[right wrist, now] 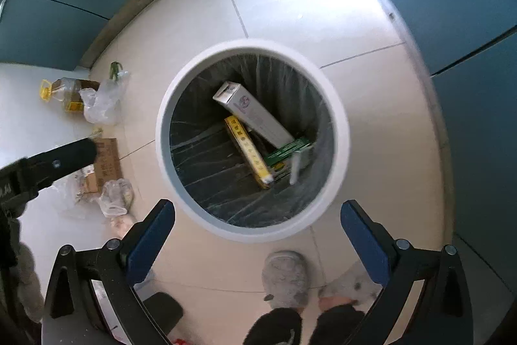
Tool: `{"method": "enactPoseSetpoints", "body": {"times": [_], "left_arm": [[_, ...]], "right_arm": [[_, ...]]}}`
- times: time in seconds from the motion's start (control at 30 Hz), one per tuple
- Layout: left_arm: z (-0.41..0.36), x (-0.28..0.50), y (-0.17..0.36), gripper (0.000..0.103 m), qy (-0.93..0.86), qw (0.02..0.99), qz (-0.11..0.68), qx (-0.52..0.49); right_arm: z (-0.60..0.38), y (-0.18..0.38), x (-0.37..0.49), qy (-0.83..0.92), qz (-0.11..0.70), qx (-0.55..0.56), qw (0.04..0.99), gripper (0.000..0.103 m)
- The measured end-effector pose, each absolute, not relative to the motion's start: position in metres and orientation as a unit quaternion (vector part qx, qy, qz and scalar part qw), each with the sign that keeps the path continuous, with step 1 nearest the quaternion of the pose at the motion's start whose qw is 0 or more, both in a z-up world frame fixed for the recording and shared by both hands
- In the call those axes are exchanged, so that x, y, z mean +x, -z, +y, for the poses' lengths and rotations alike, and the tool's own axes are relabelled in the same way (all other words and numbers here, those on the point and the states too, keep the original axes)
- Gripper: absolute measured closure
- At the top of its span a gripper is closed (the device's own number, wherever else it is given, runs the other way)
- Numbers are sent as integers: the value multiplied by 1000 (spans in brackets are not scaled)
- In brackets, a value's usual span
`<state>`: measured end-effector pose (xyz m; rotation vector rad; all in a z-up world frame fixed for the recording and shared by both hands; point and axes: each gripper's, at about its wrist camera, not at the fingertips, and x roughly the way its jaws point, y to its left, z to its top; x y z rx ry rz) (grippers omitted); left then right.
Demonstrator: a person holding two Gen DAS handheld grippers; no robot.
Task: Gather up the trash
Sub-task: 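Move both open tools from the bin back toward the counter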
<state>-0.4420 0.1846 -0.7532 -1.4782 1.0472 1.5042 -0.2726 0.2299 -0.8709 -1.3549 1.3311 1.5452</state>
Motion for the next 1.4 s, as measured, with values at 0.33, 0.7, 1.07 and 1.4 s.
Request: {"method": "enactPoseSetpoints", "body": {"times": [0.33,0.7,1.07,1.4], "left_arm": [[145,-427,647,3,-625,379,405,-550],[99,-405,489,3,-644,397,379,-533],[55,-377,359,3,-659,435,362,-496],[26,-364,296,3,-665,467,345,-470]], "right_arm": [[213,749,-251,-595,466,-528,387,0],[177,569,-229,-623,435,-514,398,0],[133,382,-195,-654,414,-478,415,0],[83,287,-178,-680,393,-451,423,0]]}}
